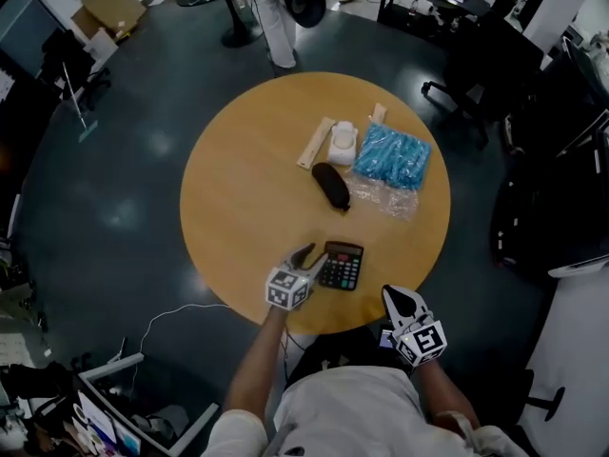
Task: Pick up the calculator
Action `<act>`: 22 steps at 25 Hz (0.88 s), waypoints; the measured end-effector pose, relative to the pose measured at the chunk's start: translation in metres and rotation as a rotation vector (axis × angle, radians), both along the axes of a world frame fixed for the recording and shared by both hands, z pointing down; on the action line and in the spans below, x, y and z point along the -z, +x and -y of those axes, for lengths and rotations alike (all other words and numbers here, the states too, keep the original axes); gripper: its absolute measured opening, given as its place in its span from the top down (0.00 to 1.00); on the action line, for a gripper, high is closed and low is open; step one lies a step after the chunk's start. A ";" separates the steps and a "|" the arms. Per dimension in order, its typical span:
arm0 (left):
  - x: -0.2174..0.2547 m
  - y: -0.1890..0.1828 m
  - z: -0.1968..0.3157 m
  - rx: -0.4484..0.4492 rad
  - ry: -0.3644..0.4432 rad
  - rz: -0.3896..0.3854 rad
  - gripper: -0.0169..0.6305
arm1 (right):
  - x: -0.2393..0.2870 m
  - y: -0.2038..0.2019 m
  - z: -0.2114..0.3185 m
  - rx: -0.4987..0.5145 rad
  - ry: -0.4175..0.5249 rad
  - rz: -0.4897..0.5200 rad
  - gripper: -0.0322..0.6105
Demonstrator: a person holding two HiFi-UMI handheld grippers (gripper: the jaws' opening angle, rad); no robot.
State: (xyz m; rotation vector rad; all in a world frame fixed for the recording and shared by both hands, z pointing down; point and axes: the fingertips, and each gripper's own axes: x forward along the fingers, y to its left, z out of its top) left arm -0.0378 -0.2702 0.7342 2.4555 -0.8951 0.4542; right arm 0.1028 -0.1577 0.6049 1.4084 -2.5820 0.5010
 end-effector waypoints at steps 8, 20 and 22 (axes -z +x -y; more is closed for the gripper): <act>-0.072 0.026 0.021 -0.236 -0.233 0.046 0.69 | -0.013 0.012 -0.001 -0.007 -0.078 0.017 0.93; -0.069 0.052 -0.004 -0.437 -0.375 -0.001 0.84 | -0.022 0.028 0.023 -0.017 -0.089 0.022 0.93; -0.060 0.050 -0.009 -0.419 -0.369 -0.008 0.87 | -0.021 0.026 0.025 -0.013 -0.082 0.027 0.93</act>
